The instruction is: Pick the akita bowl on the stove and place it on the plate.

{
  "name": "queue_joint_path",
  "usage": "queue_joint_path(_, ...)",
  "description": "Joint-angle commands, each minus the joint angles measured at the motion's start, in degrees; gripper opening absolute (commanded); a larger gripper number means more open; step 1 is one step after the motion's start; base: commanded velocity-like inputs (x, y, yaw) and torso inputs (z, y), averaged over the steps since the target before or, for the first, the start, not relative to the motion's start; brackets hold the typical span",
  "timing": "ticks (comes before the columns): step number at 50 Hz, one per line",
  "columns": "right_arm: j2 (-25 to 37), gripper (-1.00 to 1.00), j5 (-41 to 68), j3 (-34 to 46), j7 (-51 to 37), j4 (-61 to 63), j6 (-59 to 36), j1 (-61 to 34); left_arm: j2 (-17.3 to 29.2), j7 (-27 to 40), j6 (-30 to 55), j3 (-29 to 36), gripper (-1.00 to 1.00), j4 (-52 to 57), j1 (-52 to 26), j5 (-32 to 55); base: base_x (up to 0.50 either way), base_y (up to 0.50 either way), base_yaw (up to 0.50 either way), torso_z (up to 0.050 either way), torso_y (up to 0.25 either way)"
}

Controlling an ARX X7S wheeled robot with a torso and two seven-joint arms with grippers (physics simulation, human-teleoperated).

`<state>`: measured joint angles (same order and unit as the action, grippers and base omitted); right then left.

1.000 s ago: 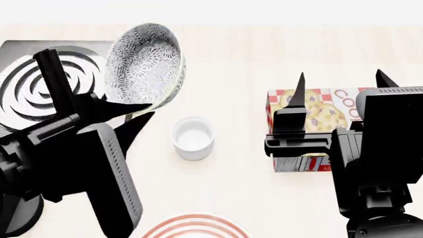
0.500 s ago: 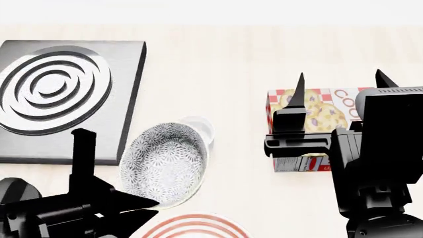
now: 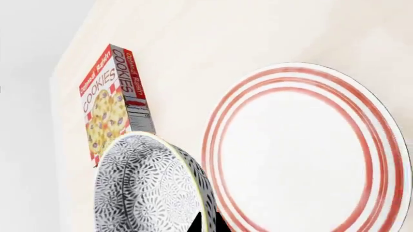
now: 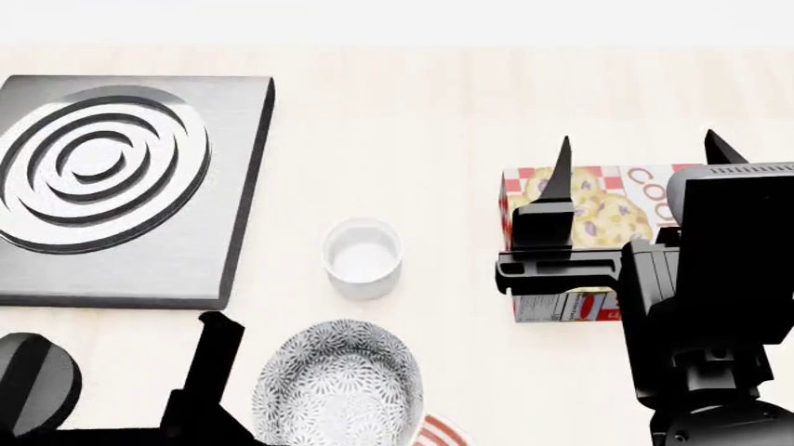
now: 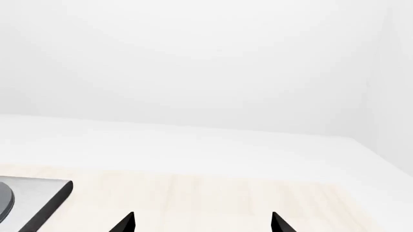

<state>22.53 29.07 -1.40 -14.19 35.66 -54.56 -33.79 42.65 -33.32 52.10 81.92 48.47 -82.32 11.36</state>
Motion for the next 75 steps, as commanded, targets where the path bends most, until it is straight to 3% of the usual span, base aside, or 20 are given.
queue_joint_path(1, 0.12, 1.0, 0.18, 0.09, -0.16, -0.04, 0.14, 0.01, -1.21, -1.7, 1.45, 3.62, -1.0, 1.88, -1.71, -2.68, 0.0, 0.0, 0.0, 0.0, 0.0)
queue_joint_path(18, 0.3, 1.0, 0.49, 0.19, -0.43, -0.09, 0.22, 0.0, -2.01, -2.61, 2.91, 10.21, -1.0, 3.2, -3.32, -7.07, 0.0, 0.0, 0.0, 0.0, 0.001)
queue_joint_path(75, 0.9, 1.0, 1.41, 0.58, -1.26, -0.28, 0.71, 0.0, -5.61, -1.02, 4.39, 14.72, -1.0, 2.56, -2.89, -11.1, 0.0, 0.0, 0.0, 0.0, 0.0)
